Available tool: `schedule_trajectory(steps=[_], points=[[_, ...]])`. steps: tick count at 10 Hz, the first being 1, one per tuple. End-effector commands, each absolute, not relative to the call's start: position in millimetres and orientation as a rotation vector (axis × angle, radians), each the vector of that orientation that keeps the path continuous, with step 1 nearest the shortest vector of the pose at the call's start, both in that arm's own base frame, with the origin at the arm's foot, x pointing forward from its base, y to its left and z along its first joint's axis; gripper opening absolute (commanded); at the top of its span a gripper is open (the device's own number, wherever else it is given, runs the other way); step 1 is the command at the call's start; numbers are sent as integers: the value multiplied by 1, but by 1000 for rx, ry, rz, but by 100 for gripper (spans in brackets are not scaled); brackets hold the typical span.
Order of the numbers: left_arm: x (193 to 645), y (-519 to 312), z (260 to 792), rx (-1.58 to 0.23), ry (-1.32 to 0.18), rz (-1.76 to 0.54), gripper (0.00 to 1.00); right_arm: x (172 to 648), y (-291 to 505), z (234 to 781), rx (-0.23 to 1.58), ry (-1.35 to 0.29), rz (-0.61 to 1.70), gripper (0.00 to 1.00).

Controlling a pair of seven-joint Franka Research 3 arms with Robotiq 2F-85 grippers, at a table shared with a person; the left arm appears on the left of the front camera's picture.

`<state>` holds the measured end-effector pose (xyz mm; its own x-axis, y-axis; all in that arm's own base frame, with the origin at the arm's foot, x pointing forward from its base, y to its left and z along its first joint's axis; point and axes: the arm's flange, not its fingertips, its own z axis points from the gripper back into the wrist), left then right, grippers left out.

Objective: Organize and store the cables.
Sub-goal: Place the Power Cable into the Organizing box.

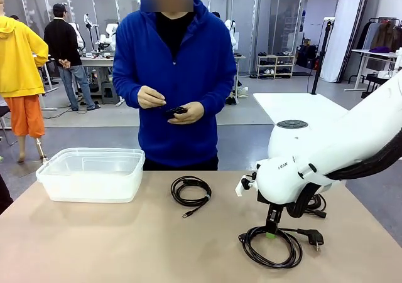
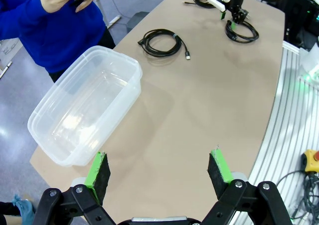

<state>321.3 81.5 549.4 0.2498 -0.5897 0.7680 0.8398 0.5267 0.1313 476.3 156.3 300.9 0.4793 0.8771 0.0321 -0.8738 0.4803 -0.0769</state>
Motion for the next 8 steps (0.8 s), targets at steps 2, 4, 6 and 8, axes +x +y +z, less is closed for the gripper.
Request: schedule_trajectory(steps=[2, 4, 6, 8], points=[[323, 83, 550, -351, -879, -1015, 100, 477, 155, 303, -15, -48, 1023, 0], [323, 83, 550, -351, -879, -1015, 100, 478, 155, 305, -5, -41, 1021, 0], [323, 83, 550, -351, -879, -1015, 100, 477, 155, 311, -18, -50, 1021, 0], [323, 83, 550, -351, -879, -1015, 100, 471, 156, 329, -41, -58, 1031, 0]])
